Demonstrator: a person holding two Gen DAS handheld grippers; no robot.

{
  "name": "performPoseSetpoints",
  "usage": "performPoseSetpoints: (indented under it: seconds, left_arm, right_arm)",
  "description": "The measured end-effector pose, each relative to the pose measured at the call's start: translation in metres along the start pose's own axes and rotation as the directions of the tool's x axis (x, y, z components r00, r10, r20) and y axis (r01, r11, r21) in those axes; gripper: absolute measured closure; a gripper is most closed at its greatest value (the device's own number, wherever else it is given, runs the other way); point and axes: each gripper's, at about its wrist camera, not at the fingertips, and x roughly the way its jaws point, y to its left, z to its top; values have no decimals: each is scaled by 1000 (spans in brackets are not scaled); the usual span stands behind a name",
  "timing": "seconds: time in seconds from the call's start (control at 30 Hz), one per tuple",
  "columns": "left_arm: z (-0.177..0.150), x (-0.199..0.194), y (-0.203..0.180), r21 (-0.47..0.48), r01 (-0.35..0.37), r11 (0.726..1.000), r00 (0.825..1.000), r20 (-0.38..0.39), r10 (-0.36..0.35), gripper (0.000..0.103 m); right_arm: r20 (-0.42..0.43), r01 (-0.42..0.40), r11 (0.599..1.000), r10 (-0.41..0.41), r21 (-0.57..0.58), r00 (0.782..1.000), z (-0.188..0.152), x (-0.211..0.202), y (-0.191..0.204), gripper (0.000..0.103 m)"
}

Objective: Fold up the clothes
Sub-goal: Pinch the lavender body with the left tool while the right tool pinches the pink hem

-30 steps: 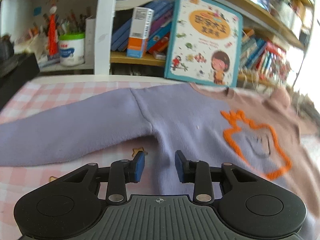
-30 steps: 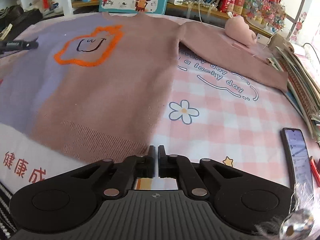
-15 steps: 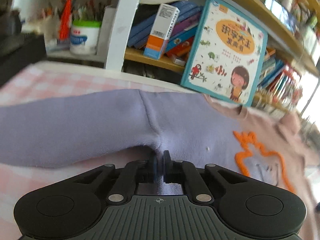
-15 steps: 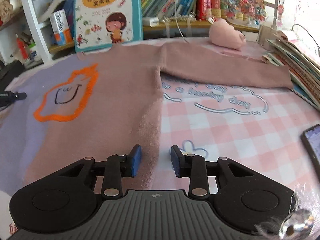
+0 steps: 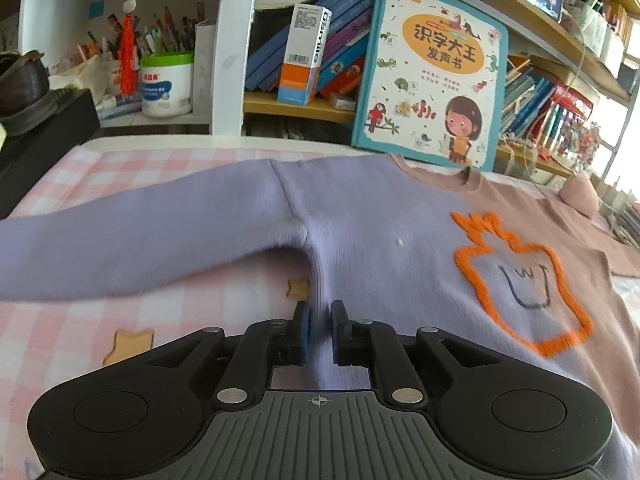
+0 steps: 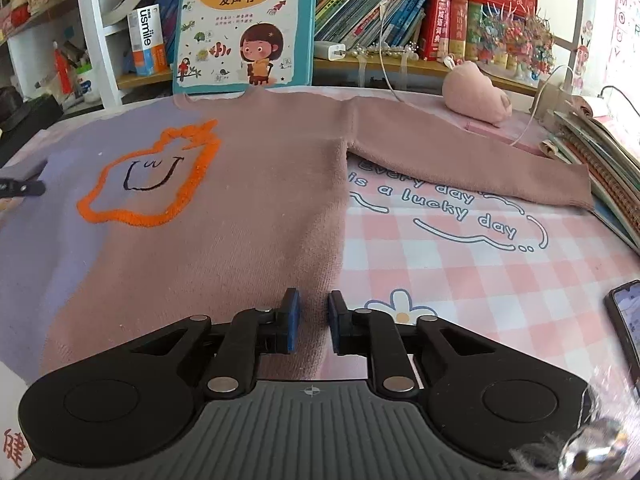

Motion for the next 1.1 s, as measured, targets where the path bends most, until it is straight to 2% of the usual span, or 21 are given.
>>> performPoseSetpoints:
  seconds: [0.2, 0.3, 0.37, 0.4, 0.43, 0.53, 0.6, 0.67, 0.77, 0.93, 1.1]
  left_arm:
    - [-21, -28, -4, -26, 25, 999, 1000, -12, -25, 90]
    - [-31, -37, -4, -61, 77, 995, 997, -14, -78, 90]
    - [-35, -40, -1, -86, 125, 988, 992, -10, -126, 95]
    - [-37, -40, 0, -83, 128, 988, 992, -5, -129, 98]
    - [-37, -40, 1, -76, 123, 989, 992, 0, -123, 98]
    - [-33, -40, 3, -49, 47, 998, 999, 6, -47, 98]
    - [-31, -40, -2, -12, 32, 999, 999, -5, -32, 98]
    - [-31, -41, -10, 26, 32, 999, 999, -15, -32, 98]
    - [-35, -44, -14, 20, 47, 999, 999, -19, -47, 98]
    - [-37, -48, -9, -10, 47, 999, 999, -15, -47, 97]
    - [-37, -48, -7, -14, 51, 999, 999, -17, -51, 97]
  right_arm:
    - [28, 6, 999, -7, 54, 1000, -5, -2, -2, 87]
    - [43, -5, 991, -1, 131, 999, -8, -3, -8, 89]
    - [48, -7, 990, 0, 144, 999, -8, -4, -6, 92]
    - [49, -8, 990, 1, 142, 999, -9, -5, -5, 93]
    - [48, -16, 990, 9, 138, 999, -9, -6, -3, 93]
    - [44, -52, 990, 47, 130, 998, -10, -8, 2, 94]
    - [48, -55, 990, 49, 131, 998, -11, -9, 1, 94]
    - [56, -34, 990, 27, 133, 998, -12, -10, -2, 94]
    - [64, 5, 991, -14, 134, 998, -13, -10, -6, 95]
    - [56, 10, 995, -16, 98, 998, -14, -12, -1, 95]
    - [59, -3, 992, -4, 123, 998, -15, -13, -5, 95]
